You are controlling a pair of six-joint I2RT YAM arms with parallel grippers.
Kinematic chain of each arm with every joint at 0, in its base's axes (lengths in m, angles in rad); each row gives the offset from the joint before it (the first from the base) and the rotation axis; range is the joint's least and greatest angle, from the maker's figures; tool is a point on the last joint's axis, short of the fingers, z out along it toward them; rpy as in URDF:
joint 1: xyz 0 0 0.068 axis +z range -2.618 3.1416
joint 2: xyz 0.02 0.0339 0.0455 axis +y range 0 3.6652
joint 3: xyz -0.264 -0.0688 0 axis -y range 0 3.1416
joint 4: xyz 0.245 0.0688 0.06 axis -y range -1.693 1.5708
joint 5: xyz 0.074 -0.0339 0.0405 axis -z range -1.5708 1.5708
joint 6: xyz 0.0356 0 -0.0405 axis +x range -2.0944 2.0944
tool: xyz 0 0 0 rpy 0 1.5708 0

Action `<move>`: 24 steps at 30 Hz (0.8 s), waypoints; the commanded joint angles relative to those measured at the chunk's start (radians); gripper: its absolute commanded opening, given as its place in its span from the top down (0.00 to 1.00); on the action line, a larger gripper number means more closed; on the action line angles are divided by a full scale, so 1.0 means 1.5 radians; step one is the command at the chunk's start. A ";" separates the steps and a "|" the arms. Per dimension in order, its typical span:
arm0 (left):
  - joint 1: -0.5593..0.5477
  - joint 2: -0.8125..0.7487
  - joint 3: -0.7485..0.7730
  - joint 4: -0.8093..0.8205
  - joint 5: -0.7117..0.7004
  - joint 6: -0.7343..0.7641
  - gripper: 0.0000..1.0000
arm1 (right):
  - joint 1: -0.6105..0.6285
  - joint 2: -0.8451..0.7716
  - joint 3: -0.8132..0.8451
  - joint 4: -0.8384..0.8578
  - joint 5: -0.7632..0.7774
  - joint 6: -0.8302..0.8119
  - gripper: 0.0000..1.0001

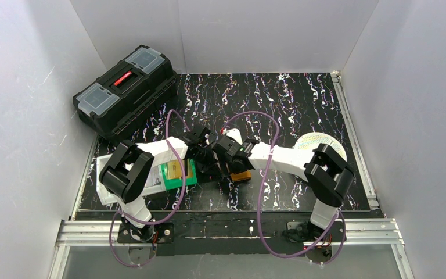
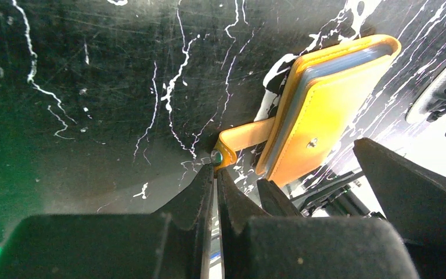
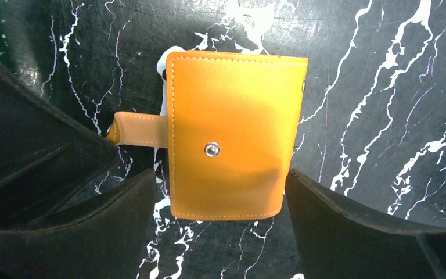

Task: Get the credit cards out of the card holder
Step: Open the card holder at the center of the board.

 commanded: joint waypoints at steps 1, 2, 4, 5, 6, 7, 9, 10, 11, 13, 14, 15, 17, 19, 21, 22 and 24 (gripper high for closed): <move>0.008 0.001 0.014 -0.034 -0.020 0.014 1.00 | 0.005 0.037 0.054 -0.026 0.035 -0.030 0.13; 0.009 0.001 0.015 -0.035 -0.020 0.016 1.00 | 0.005 0.049 0.066 -0.039 0.035 -0.033 0.13; 0.011 0.002 0.019 -0.039 -0.019 0.019 1.00 | 0.006 0.067 0.085 -0.055 0.035 -0.037 0.15; 0.012 0.003 0.022 -0.042 -0.019 0.021 1.00 | 0.006 0.074 0.090 -0.061 0.033 -0.036 0.17; 0.013 0.004 0.025 -0.046 -0.020 0.024 1.00 | 0.006 0.080 0.097 -0.068 0.031 -0.036 0.19; 0.014 0.003 0.027 -0.049 -0.021 0.026 1.00 | 0.006 0.085 0.100 -0.072 0.027 -0.035 0.21; 0.016 0.002 0.032 -0.056 -0.024 0.030 1.00 | 0.006 0.094 0.110 -0.085 0.023 -0.034 0.26; 0.018 0.002 0.033 -0.059 -0.025 0.032 1.00 | 0.006 0.097 0.114 -0.091 0.022 -0.033 0.31; 0.019 0.002 0.037 -0.061 -0.025 0.034 1.00 | 0.006 0.098 0.116 -0.095 0.021 -0.032 0.35; 0.022 0.002 0.041 -0.067 -0.028 0.037 1.00 | 0.005 0.087 0.112 -0.096 0.018 -0.028 0.46; 0.023 0.002 0.044 -0.071 -0.030 0.040 1.00 | 0.003 0.076 0.106 -0.093 0.014 -0.026 0.50; 0.024 0.002 0.046 -0.077 -0.032 0.043 1.00 | 0.001 0.062 0.099 -0.087 0.007 -0.023 0.54; 0.025 0.002 0.053 -0.089 -0.041 0.050 1.00 | -0.008 0.036 0.089 -0.081 -0.009 -0.017 0.61; 0.025 0.002 0.059 -0.102 -0.050 0.059 1.00 | -0.016 0.010 0.081 -0.079 -0.019 -0.012 0.68; 0.025 0.005 0.067 -0.113 -0.060 0.068 1.00 | -0.025 -0.015 0.075 -0.082 -0.032 -0.007 0.73; 0.025 0.005 0.070 -0.118 -0.064 0.071 1.00 | -0.027 -0.027 0.072 -0.082 -0.034 -0.005 0.75; 0.025 0.008 0.076 -0.126 -0.070 0.079 1.00 | -0.033 -0.049 0.065 -0.081 -0.045 0.000 0.79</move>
